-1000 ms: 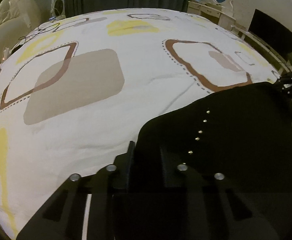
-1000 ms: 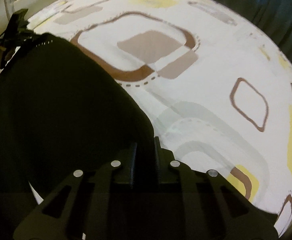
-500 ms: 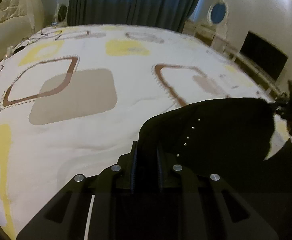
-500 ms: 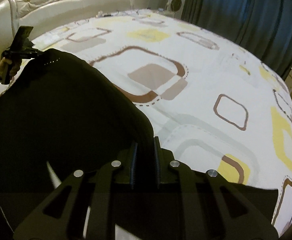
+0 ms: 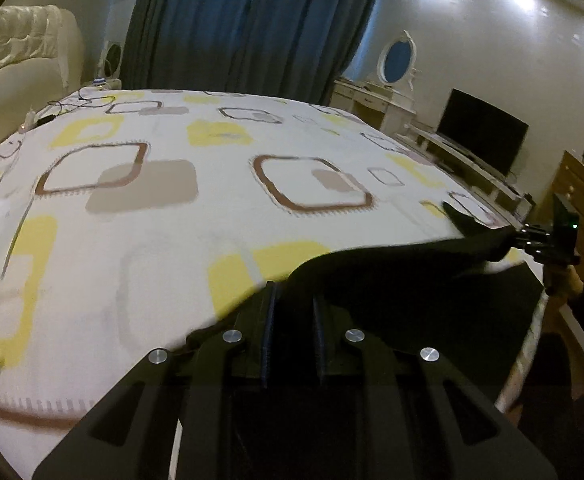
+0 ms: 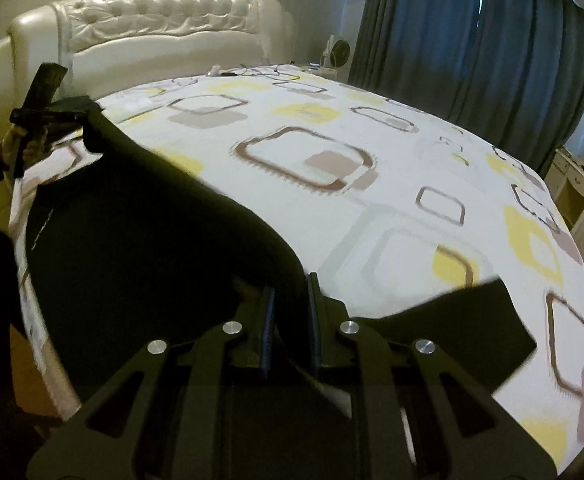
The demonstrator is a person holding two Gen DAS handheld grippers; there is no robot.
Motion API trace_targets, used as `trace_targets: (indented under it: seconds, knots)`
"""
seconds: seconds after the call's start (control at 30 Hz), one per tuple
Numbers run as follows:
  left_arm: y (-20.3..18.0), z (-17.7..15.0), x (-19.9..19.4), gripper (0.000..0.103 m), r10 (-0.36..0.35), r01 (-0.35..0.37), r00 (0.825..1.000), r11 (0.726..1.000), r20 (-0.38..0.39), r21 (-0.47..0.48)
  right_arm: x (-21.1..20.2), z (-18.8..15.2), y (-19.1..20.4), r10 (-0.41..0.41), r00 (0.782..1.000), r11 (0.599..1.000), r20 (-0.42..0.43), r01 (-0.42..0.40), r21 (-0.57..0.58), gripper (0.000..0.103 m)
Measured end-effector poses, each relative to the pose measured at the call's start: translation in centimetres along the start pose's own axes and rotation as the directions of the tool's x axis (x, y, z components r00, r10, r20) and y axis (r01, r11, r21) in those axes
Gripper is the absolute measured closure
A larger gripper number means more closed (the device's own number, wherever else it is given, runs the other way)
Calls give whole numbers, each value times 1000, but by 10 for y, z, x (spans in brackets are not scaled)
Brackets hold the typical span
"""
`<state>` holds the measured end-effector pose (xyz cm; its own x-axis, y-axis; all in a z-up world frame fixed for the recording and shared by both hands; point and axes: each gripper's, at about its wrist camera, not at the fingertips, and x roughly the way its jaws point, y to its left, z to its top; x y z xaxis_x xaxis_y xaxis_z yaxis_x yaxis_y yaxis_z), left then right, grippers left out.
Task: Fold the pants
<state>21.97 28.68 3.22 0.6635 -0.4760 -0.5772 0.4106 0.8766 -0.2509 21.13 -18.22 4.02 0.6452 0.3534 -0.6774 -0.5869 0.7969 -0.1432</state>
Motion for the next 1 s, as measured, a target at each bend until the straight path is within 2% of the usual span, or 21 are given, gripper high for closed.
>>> trace_targets:
  seconds: [0.13, 0.23, 0.3, 0.47, 0.57, 0.7, 0.77, 0.8, 0.83, 0.87, 1.0]
  knots:
    - [-11, -42, -11, 86, -8, 8, 999, 1000, -52, -9, -11, -36, 25, -4, 999, 1000, -34, 4, 10, 89]
    - [-16, -69, -14, 86, -15, 12, 996, 999, -91, -32, -13, -60, 37, 22, 998, 998, -59, -19, 52, 88]
    - [-19, -82, -11, 86, 4, -7, 992, 1000, -124, -26, -12, -71, 45, 15, 997, 999, -71, -12, 46, 88]
    - [-17, -94, -15, 80, 15, -22, 990, 999, -138, -48, -9, -93, 57, -6, 995, 999, -97, 10, 37, 86]
    - [-17, -100, -20, 77, 27, -32, 988, 999, -155, -27, -8, -97, 61, -8, 995, 999, -101, 12, 33, 82]
    - [-23, -107, -27, 72, 56, -44, 980, 997, -190, 70, -11, -101, 59, 4, 995, 999, -101, 1, 51, 80]
    - [-25, -112, -31, 63, 55, -36, 976, 995, -210, 91, -14, -104, 58, 6, 995, 998, -99, 0, 58, 80]
    - [-25, -114, -36, 47, 84, -62, 974, 992, -209, 110, -15, -105, 57, 13, 995, 998, -103, -6, 68, 79]
    - [-23, -116, -40, 25, 124, -100, 971, 987, -204, 122, -16, -107, 56, 17, 994, 997, -105, -10, 71, 79]
    - [-21, -118, -46, 23, 173, -151, 967, 980, -188, 129, -17, -107, 56, 21, 994, 997, -105, -13, 75, 78]
    - [-12, -118, -59, 17, 274, -265, 949, 961, -157, 80, -24, -104, 55, 34, 994, 995, -99, -25, 97, 71]
